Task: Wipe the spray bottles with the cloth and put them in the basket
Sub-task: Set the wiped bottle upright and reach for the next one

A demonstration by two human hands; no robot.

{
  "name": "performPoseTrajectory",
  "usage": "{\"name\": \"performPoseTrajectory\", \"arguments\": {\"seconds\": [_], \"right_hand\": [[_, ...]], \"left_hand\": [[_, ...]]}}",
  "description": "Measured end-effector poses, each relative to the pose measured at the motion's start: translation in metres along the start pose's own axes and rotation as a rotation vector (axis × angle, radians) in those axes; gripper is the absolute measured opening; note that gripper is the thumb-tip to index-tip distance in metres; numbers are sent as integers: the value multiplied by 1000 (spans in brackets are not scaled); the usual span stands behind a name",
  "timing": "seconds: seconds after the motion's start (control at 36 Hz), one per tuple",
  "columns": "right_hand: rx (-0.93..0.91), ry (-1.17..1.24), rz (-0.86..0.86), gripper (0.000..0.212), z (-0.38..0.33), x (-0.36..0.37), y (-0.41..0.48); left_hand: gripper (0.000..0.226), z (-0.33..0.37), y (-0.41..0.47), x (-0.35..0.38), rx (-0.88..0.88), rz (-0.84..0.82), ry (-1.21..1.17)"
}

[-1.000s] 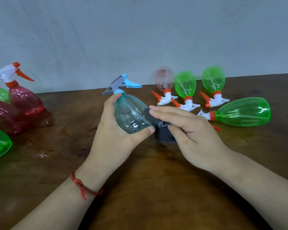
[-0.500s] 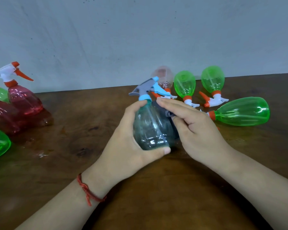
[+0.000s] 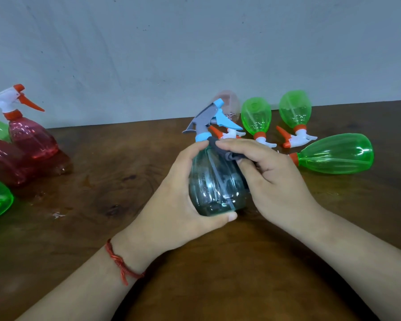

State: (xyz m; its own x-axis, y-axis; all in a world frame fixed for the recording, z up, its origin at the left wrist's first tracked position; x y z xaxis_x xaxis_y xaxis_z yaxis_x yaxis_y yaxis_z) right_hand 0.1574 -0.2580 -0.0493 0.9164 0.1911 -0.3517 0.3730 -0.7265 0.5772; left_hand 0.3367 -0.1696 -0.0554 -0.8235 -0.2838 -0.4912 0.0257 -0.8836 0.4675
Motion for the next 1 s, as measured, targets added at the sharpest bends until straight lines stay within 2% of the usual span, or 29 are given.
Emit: {"name": "performPoseTrajectory", "arguments": {"seconds": [0.31,0.53,0.67,0.81,1.0], "right_hand": [[-232,-116,-103,55,-1,0,-5],[-202,-145,-98,58,1,4,-7],[-103,-100,-48,51,3,4,-4],[74,60,-34,47,2,2,0],[296,498,-19,49,-1,0,6]], "left_hand": [[109,-13,8,-14,-185,287,-93],[108,-14,7,-13,-217,277,-80],[114,-9,4,-9,-137,156,8],[113,-4,0,-3,-61,21,7],[111,-3,-2,-5,-59,-25,-184]]}}
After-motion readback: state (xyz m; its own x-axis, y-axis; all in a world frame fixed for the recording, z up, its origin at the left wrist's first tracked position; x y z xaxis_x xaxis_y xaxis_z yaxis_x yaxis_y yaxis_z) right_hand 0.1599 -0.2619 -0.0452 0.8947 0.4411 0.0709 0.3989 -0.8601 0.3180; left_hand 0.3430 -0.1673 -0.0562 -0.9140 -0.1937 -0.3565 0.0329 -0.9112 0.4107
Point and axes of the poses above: each hand's wrist, its own y-axis towards the middle knuckle, its own x-axis out of the palm, z = x × y, the point moved 1 cm from there along y, towards the middle knuckle, and after that the axes turned 5 degrees about z, right-handed, at the moved point
